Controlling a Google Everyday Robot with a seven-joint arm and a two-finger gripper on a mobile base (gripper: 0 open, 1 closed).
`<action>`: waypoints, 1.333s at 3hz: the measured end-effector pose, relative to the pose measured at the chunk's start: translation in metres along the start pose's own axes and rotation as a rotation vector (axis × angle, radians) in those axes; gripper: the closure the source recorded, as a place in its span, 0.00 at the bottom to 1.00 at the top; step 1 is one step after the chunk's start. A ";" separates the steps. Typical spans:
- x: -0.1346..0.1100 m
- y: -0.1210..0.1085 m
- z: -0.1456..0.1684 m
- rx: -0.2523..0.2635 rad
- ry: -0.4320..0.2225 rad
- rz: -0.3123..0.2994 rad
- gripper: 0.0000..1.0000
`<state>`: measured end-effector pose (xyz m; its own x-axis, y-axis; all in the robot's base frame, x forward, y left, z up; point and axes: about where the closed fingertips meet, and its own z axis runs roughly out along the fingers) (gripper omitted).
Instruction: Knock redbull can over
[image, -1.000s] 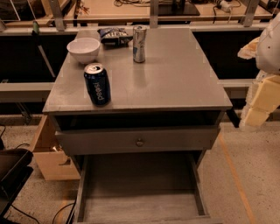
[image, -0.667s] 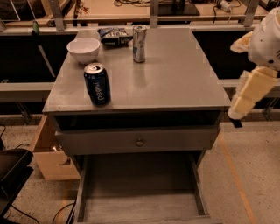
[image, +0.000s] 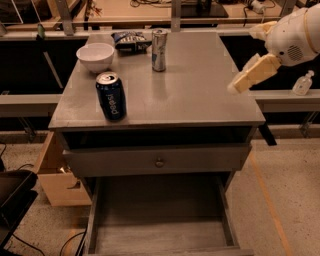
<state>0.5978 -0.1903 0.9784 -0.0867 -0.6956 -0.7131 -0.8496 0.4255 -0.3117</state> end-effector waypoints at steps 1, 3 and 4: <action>-0.030 -0.050 0.023 0.109 -0.200 0.036 0.00; -0.037 -0.070 0.023 0.180 -0.232 0.046 0.00; -0.042 -0.070 0.050 0.145 -0.284 0.095 0.00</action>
Offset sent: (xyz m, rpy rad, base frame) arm 0.0506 0.0120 0.0189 0.1597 -0.1210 -0.0310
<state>0.6869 -0.1620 0.9987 0.0039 -0.4685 -0.8835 -0.7600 0.5728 -0.3071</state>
